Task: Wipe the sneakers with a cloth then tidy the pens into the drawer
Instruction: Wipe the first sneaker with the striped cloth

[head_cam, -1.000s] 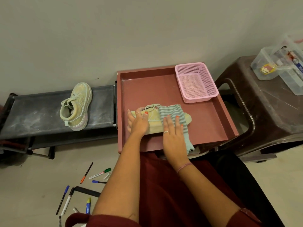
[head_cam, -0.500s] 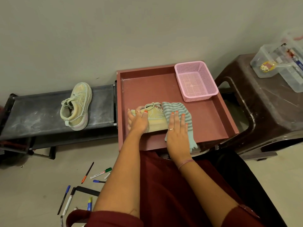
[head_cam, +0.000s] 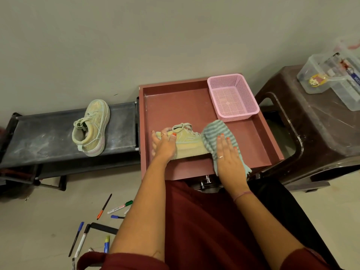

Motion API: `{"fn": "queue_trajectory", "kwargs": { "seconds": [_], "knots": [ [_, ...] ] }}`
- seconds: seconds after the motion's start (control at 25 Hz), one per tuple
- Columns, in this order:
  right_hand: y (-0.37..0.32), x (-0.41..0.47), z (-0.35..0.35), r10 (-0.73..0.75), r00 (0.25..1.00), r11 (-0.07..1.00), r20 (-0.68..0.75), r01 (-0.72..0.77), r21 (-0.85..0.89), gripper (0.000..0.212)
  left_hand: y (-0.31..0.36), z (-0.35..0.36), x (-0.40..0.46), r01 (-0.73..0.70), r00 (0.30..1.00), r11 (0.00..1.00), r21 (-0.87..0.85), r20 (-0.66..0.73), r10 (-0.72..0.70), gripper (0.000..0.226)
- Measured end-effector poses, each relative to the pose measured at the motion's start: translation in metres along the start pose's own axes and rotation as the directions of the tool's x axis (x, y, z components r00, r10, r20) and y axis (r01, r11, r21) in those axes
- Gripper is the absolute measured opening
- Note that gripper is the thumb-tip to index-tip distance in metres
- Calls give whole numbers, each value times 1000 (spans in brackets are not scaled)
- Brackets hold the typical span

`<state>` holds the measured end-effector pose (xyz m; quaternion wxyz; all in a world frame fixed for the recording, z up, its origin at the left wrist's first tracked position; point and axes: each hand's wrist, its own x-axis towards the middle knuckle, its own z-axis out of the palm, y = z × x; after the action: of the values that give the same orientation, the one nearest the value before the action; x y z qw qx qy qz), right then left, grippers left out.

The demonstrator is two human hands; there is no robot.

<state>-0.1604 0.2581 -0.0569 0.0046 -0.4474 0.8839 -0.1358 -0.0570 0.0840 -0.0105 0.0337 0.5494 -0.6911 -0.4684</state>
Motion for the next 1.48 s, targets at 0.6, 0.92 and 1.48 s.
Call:
{"fn": "queue_trajectory", "kwargs": {
  "seconds": [0.6,0.92,1.48],
  "knots": [
    [-35,20,-10,-69,981,991,-179,88,103,34,0,2,-1,-5,1000,1000,15,-7,5,33],
    [-4,32,-5,111,990,990,89,-118,82,68,-1,4,0,-14,1000,999,41,-18,15,34],
    [-3,17,-1,57,994,961,-90,-30,275,56,-5,9,-3,-54,997,998,32,-58,56,31]
  ]
}}
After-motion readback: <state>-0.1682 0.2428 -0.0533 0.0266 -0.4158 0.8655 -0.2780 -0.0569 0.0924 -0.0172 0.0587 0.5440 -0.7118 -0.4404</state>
